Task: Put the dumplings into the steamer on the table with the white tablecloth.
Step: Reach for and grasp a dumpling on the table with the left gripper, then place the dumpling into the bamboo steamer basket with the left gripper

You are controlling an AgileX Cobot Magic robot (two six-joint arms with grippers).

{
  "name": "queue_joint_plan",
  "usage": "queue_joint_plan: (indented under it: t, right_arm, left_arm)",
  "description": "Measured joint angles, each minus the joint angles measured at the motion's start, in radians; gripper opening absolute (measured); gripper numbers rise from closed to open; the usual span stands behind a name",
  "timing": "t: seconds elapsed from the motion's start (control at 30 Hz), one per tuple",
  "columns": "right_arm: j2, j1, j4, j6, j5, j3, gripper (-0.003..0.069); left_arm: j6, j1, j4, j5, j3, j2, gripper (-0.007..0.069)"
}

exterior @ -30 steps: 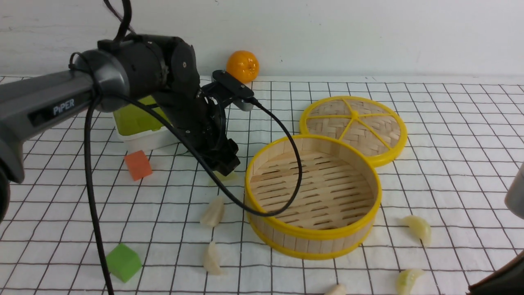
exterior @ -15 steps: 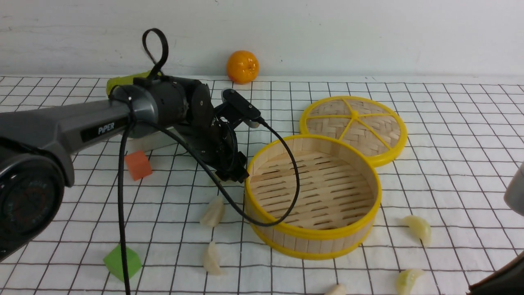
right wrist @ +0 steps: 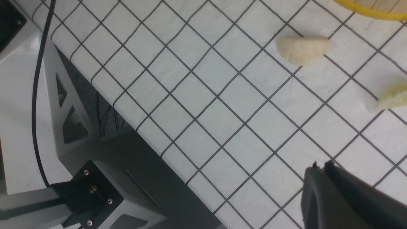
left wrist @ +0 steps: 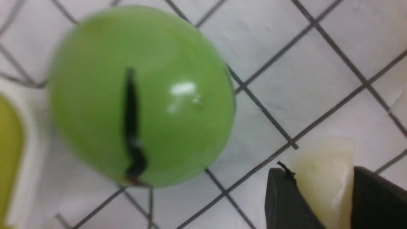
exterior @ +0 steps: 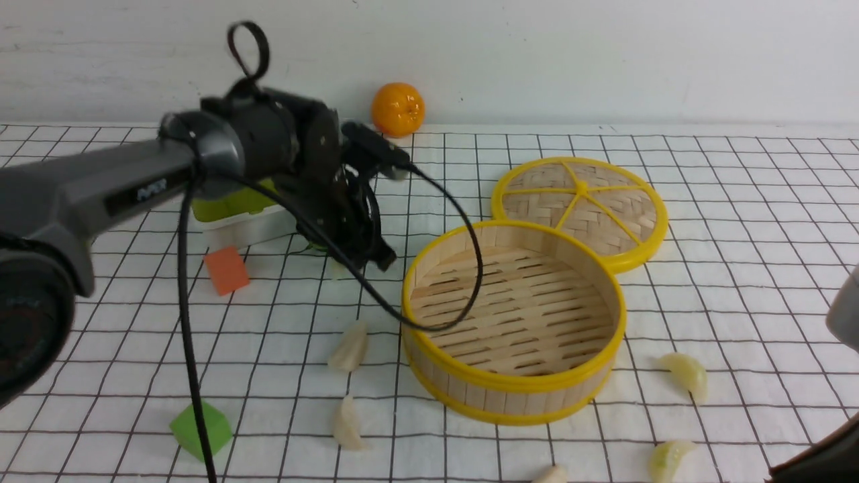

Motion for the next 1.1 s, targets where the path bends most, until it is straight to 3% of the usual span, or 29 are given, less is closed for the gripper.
queue_joint_plan:
  t: [0.13,0.3,0.43,0.5,0.57,0.6,0.77,0.93,1.1]
  right_arm:
    - [0.000,0.000,0.000,0.000,-0.004,0.000,0.0020]
    - [-0.014,0.000,-0.018,0.005,-0.005,0.000,0.0020]
    - [-0.069,0.000,-0.027,0.021,-0.005,0.000,0.0020]
    - [-0.121,0.000,-0.034,0.046,-0.005,0.000,0.0020]
    - [-0.144,0.000,-0.035,0.058,-0.003,0.000,0.0020]
    - [-0.180,0.000,-0.041,0.076,0.001,0.000,0.0020]
    - [-0.291,0.000,-0.082,0.122,0.014,0.000,0.0020]
    - [-0.343,0.000,-0.122,0.134,0.016,0.000,0.0020]
    - [-0.354,0.000,-0.168,0.135,0.016,0.000,0.0020]
  left_arm:
    - [-0.154,0.000,-0.200,0.105,-0.108,-0.132,0.0239]
    - [-0.089,-0.062,-0.358,0.234,-0.166,-0.193,0.0239]
    - [-0.129,-0.185,-0.230,0.279,-0.169,-0.181,0.0239]
    - [-0.257,-0.293,-0.074,0.261,-0.171,-0.151,0.0239]
    - [-0.331,-0.327,-0.009,0.244,-0.176,-0.133,0.0239]
    - [-0.423,-0.363,0.044,0.224,-0.192,-0.101,0.0239]
    - [-0.626,-0.383,0.056,0.205,-0.315,0.049,0.0239]
    - [-0.674,-0.382,0.052,0.190,-0.415,0.162,0.0239]
    - [-0.796,-0.382,0.087,0.144,-0.473,0.267,0.0239]
